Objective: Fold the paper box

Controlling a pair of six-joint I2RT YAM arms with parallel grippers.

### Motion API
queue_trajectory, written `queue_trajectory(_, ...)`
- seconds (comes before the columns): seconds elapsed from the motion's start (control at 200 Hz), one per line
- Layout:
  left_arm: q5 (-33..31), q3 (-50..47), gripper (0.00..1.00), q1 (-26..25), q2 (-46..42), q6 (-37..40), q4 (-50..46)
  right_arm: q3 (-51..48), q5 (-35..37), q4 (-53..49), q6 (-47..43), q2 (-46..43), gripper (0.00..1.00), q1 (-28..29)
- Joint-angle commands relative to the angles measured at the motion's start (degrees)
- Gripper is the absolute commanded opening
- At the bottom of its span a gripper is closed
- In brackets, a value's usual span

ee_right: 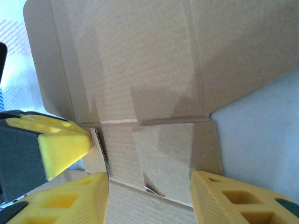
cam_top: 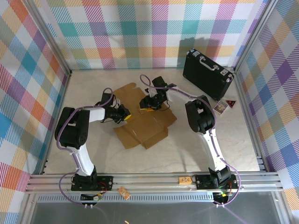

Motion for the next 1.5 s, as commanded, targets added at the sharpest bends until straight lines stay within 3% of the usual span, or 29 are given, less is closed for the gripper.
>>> queue_trajectory(0.0,-0.4,-1.7,0.12,-0.2,-2.3,1.4,-3.8,-1.3,3.6,-4.1,-1.3,4.1,0.51,0.5)
queue_trajectory(1.12,-5.1,-1.1,0.09,-0.2,-0.2,4.6,-11.5,-3.2,3.5,-2.2,-1.3,1.1,0.51,0.6)
queue_trajectory(1.33,-4.9,-0.2,0.12,-0.1,-4.1,4.2,-13.0,-4.3,3.7,-2.4,-1.8,-4.2,0.51,0.6)
queue_trajectory(1.495,-5.4,0.6,0.23,0.0,-9.5,4.0,-14.9,-5.9,4.8,-2.7,-2.5,-10.4,0.53,0.5)
